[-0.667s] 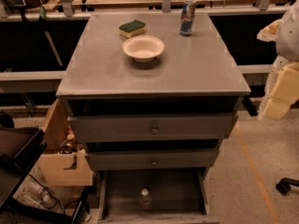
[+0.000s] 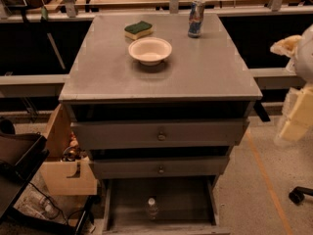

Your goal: Pick water bottle from bottom drawer and place on counter

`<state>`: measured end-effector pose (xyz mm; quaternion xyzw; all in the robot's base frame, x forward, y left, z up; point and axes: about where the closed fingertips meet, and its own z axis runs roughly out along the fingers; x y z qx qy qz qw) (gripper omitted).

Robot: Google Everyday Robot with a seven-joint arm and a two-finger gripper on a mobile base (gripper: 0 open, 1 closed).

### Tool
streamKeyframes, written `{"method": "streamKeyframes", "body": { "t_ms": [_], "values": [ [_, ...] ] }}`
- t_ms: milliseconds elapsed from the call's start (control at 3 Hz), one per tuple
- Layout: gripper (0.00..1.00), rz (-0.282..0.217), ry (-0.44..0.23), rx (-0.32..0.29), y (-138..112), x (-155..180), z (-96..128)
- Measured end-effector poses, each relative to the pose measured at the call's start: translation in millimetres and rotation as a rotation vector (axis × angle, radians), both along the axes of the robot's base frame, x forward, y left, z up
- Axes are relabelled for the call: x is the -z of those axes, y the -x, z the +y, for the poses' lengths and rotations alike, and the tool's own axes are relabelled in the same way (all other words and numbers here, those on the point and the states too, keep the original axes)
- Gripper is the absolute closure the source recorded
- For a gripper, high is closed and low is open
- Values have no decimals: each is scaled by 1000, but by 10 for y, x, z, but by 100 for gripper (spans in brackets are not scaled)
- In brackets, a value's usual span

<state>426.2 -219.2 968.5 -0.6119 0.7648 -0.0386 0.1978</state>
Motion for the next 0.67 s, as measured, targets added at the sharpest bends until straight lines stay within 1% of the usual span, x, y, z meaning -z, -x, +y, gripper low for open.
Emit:
{"method": "streamKeyframes", "body": {
  "t_ms": [333,667],
  "values": [
    [0,-33,-68,-48,213,387,-115],
    [0,-45,-157,-81,383,788,-263]
  ]
}}
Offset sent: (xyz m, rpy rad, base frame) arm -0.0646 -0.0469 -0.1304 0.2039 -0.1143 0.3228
